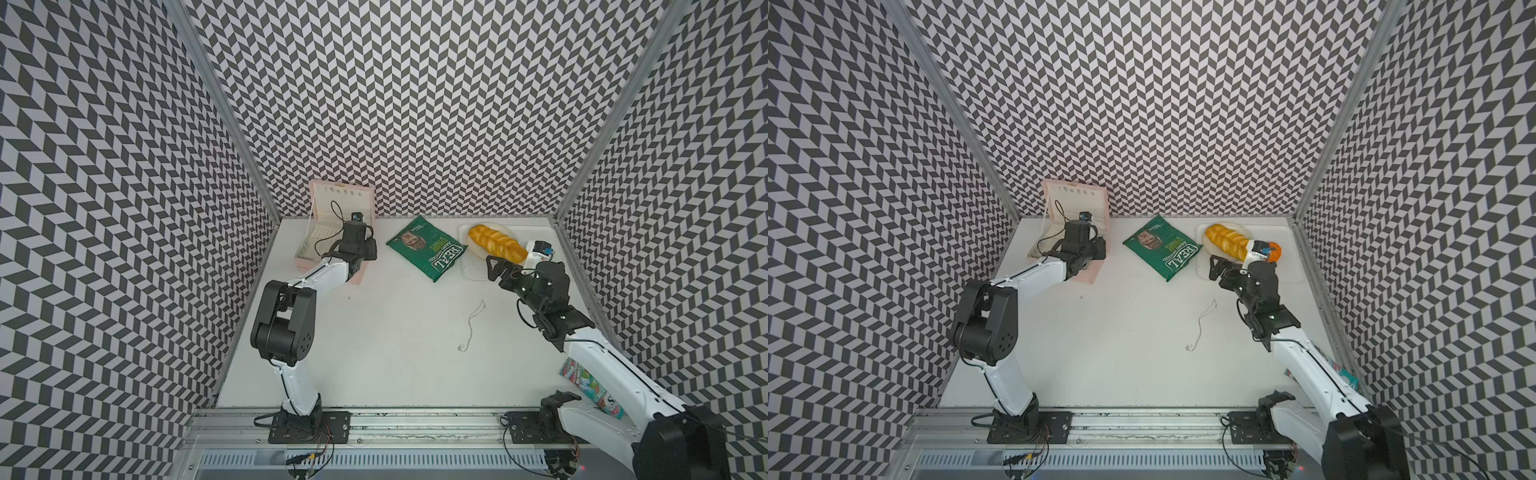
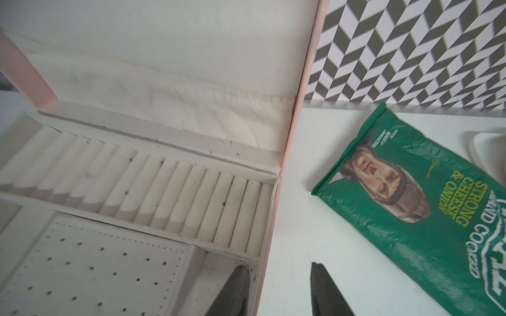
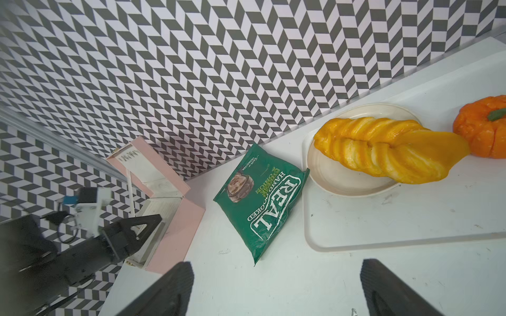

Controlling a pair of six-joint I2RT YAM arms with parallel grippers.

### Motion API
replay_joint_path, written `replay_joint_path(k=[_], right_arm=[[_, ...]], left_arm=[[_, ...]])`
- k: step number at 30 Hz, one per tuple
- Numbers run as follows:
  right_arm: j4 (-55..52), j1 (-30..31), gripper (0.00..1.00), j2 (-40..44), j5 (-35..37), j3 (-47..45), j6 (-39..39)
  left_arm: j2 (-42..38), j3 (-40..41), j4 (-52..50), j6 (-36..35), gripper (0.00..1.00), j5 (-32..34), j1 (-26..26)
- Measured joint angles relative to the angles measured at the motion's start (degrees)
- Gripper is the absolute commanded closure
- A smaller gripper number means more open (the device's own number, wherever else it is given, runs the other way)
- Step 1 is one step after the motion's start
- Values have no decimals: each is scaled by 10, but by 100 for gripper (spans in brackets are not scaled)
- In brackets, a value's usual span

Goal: Put jewelry chain into jewelry box
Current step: Move the jewelry box to the center of the board.

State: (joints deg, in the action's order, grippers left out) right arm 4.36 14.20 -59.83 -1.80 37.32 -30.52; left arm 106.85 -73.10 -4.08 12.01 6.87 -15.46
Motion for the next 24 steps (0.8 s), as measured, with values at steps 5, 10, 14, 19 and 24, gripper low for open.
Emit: replay_joint_path(k=[5, 10, 14, 19, 24], right_arm=[[-4, 10, 0, 23, 6, -9, 12], [-18, 10, 0, 28, 12, -10, 20], [-19, 11, 0, 30, 14, -10, 21], [-18, 12, 0, 31, 14, -18, 20], [-18, 17, 0, 34, 14, -24, 20]], left_arm=[[53, -39, -39, -6, 71, 13, 0], [61, -45, -55, -7, 83, 22, 0], [61, -45, -54, -19, 93, 23, -7], [40, -16, -50, 5, 98, 47, -30], [7, 23, -57, 38, 98, 65, -63]])
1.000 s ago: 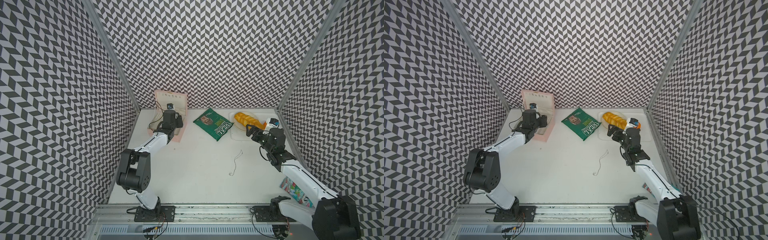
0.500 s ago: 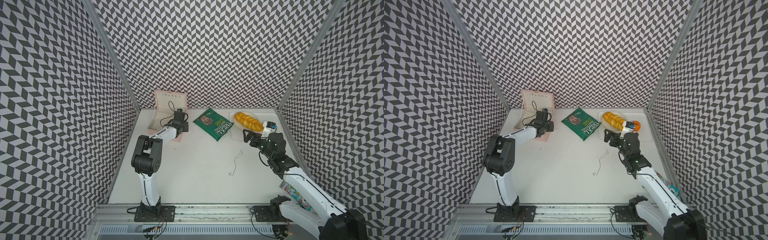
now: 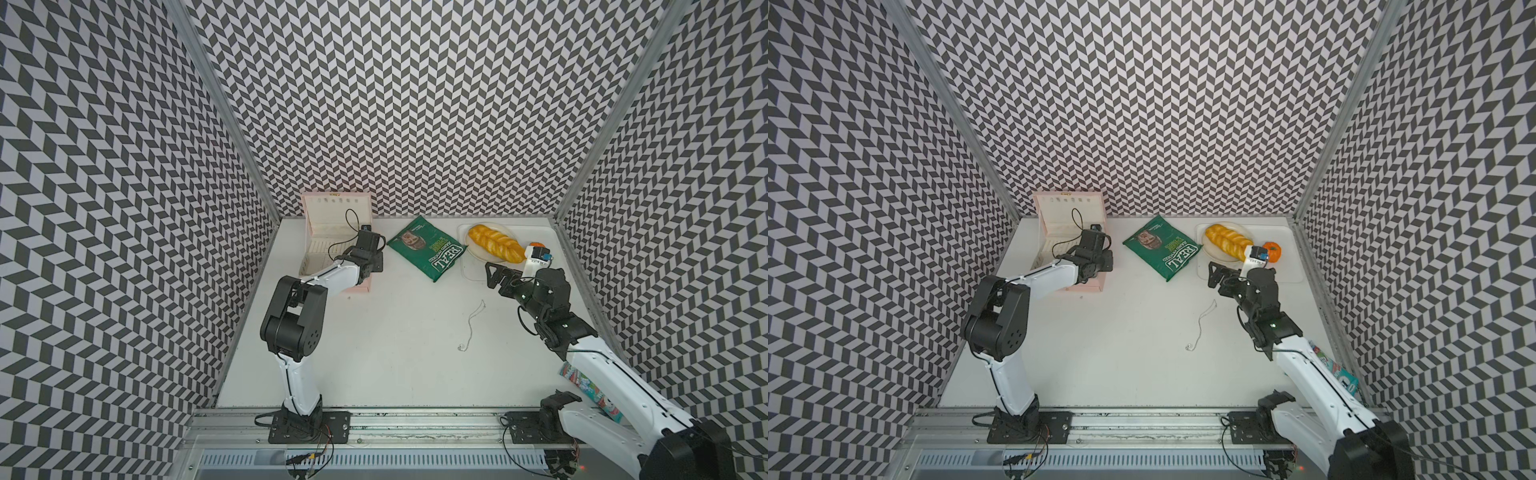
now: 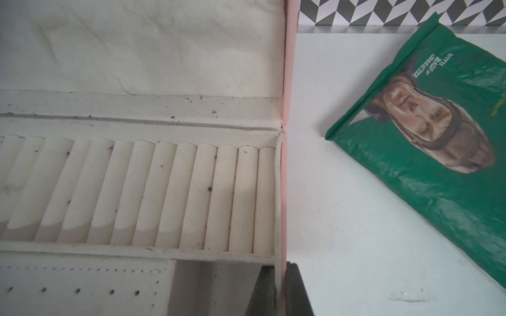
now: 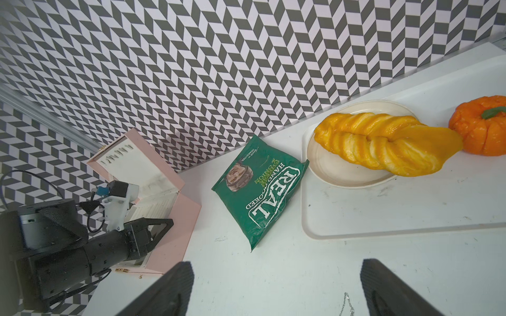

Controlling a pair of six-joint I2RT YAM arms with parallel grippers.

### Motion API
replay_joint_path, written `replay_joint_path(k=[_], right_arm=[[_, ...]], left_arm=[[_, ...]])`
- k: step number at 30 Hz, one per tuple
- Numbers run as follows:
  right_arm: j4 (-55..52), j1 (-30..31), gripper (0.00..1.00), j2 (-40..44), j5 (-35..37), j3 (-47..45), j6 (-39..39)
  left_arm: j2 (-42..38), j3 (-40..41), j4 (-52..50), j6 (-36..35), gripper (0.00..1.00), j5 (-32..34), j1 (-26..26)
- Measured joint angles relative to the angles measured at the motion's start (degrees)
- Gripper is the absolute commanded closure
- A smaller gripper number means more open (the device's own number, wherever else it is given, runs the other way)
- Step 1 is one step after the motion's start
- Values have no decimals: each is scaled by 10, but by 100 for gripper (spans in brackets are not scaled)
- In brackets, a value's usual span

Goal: Put jewelry chain into jewelry box
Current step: Move the jewelry box to the center of the board.

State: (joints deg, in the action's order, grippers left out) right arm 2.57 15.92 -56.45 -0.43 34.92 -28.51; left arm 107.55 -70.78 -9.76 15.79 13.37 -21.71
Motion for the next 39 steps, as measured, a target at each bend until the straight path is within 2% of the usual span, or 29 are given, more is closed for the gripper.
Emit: replay_joint_path(k=[6, 12, 18, 24, 29, 35, 38, 39], right_arm=[[0, 10, 0, 7, 0, -4, 0], [0, 20, 0, 9, 0, -4, 0], [1, 28, 0, 14, 0, -8, 0], [1, 34, 0, 15, 0, -14, 0], [0, 38, 0, 18, 0, -17, -1], [0, 46, 0, 18, 0, -18, -1], [0, 48, 0, 18, 0, -18, -2], [-1, 49, 0, 18, 0, -18, -3]], left_arm=[[-31, 28, -34, 82, 98, 35, -88], [-32, 28, -54, 192, 98, 64, -208], [-31, 22, -78, 295, 99, 83, -300], [-10, -14, -120, 385, 99, 99, -350], [14, -51, -151, 417, 96, 117, -370], [24, -68, -166, 444, 76, 113, -378], [23, -68, -170, 456, 52, 98, -379], [20, -68, -173, 456, 47, 95, -381]])
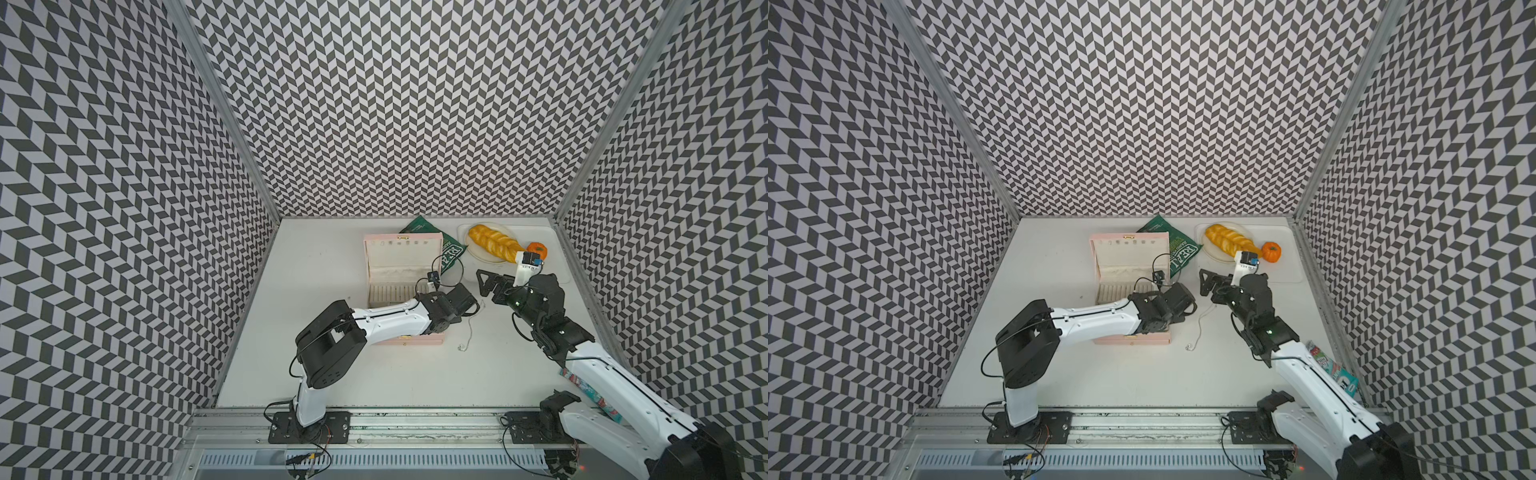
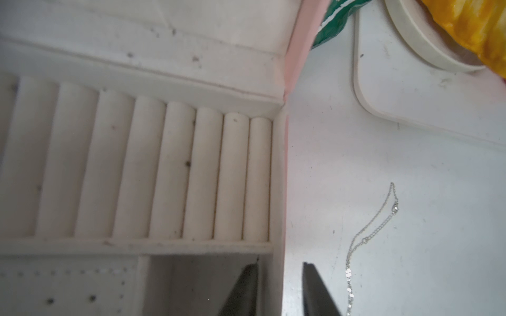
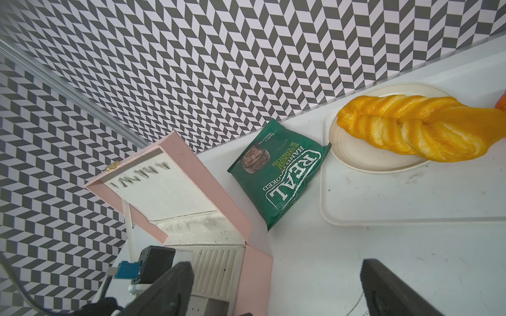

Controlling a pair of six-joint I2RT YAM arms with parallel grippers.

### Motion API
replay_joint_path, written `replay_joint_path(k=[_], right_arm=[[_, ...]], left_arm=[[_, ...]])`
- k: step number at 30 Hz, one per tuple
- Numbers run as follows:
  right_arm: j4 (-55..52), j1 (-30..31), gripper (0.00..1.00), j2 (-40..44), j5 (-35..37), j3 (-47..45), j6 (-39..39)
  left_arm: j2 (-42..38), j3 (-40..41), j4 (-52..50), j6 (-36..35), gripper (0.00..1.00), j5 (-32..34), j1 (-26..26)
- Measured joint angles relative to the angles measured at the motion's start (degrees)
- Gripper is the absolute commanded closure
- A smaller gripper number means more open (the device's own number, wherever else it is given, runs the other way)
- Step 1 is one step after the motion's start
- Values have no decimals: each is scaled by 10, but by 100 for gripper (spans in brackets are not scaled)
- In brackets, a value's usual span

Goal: Put jewelry chain into jewelry box
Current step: Move the jewelry box to the center of the board, then pick up the necklace from the center of the board.

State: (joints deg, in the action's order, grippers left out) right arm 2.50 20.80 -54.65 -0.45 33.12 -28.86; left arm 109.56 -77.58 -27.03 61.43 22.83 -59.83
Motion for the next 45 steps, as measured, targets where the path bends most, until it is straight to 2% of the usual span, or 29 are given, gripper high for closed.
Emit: replay_joint_path(k=[3, 7, 8, 12, 15, 22, 27, 36, 40, 45], right_arm=[[-7, 1, 2, -2, 1, 0, -5], [-19, 2, 5, -19, 5, 0, -15], [-28, 4, 5, -28, 7, 0, -20], [-61, 19, 7, -54, 21, 2, -27], [-106, 47, 10, -79, 43, 19, -35], [-194, 90, 30, -129, 77, 73, -77], [-239, 91, 38, -207, 80, 120, -97], [-269, 90, 52, -359, 78, 196, -102], [-270, 81, 52, -416, 73, 222, -96], [-283, 61, 52, -432, 76, 226, -94]], left_arm=[[-23, 0, -4, -8, 36, -3, -2], [-90, 0, -5, -37, 3, 0, -3], [-119, 0, -5, -58, 0, 5, -3], [-206, 8, -1, -101, 0, 14, 5], [-273, 43, 6, -133, 0, 16, 25], [-419, 176, 13, -215, 0, -2, 146], [-498, 227, 16, -266, 0, -20, 196], [-545, 270, 17, -304, 0, -37, 223], [-543, 270, 17, -306, 0, -39, 229], [-539, 270, 17, -306, 0, -41, 235]])
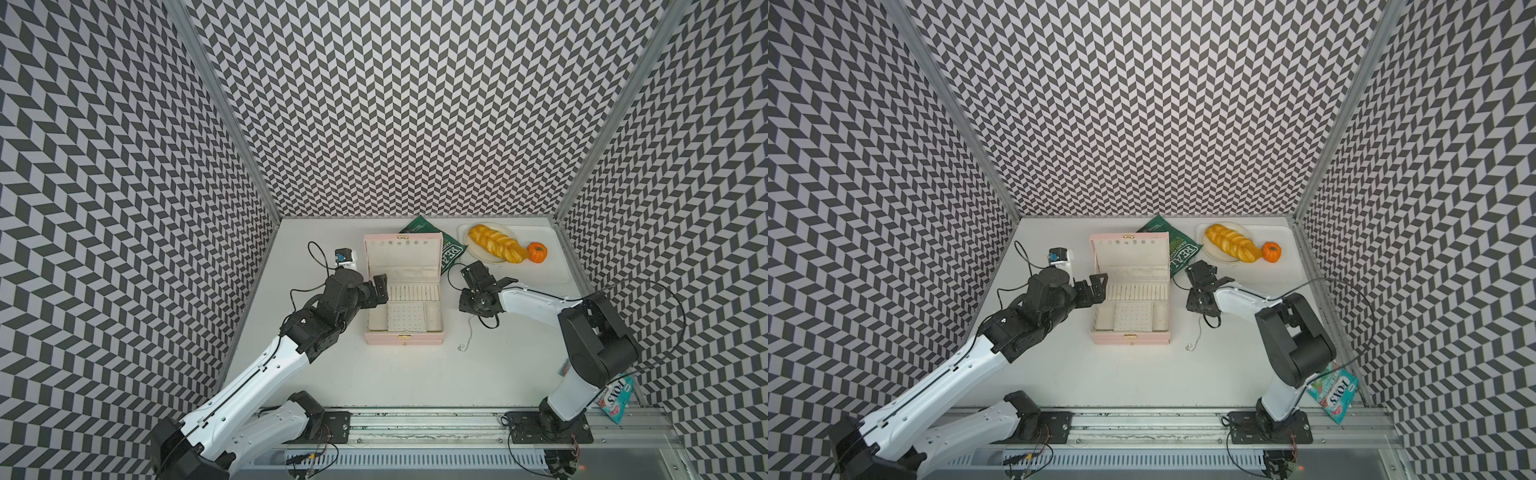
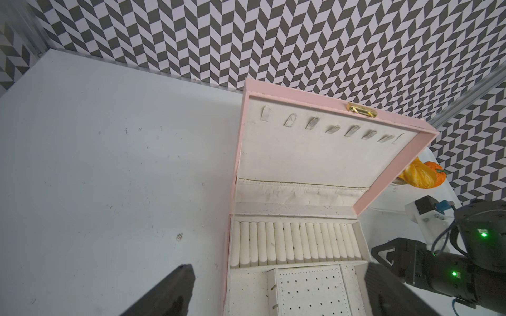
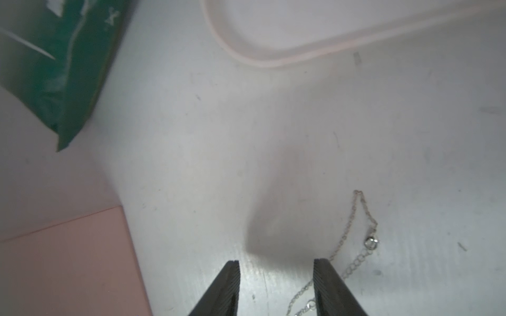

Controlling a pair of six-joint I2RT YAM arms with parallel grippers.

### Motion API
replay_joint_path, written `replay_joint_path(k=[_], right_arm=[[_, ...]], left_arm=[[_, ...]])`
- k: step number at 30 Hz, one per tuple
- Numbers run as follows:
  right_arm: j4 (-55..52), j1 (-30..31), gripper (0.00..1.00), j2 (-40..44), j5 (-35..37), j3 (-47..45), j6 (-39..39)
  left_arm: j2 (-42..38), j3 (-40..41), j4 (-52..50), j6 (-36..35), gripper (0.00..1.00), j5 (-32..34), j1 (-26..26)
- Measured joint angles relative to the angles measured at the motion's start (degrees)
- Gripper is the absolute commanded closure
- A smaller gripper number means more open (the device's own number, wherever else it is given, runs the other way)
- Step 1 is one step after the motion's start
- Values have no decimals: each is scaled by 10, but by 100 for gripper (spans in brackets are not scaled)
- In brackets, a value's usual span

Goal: Put jewelry chain into jewelry box
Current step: Pick up the necklace from the center of the board.

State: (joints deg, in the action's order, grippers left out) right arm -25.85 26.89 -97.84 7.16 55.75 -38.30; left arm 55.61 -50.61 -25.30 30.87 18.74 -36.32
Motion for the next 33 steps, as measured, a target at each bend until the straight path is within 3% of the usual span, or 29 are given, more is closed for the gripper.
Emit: replay_joint_path(k=[21, 28, 33], right_arm=[[-30, -52, 54, -14, -6, 13, 5], [-30, -53, 65, -31, -14, 32, 10], [-33, -49, 66, -35, -13, 36, 17]], left_arm=[[10, 0, 21, -11, 0, 0, 13], [10, 4, 25, -11, 0, 0, 16], [10, 5, 26, -11, 0, 0, 16]])
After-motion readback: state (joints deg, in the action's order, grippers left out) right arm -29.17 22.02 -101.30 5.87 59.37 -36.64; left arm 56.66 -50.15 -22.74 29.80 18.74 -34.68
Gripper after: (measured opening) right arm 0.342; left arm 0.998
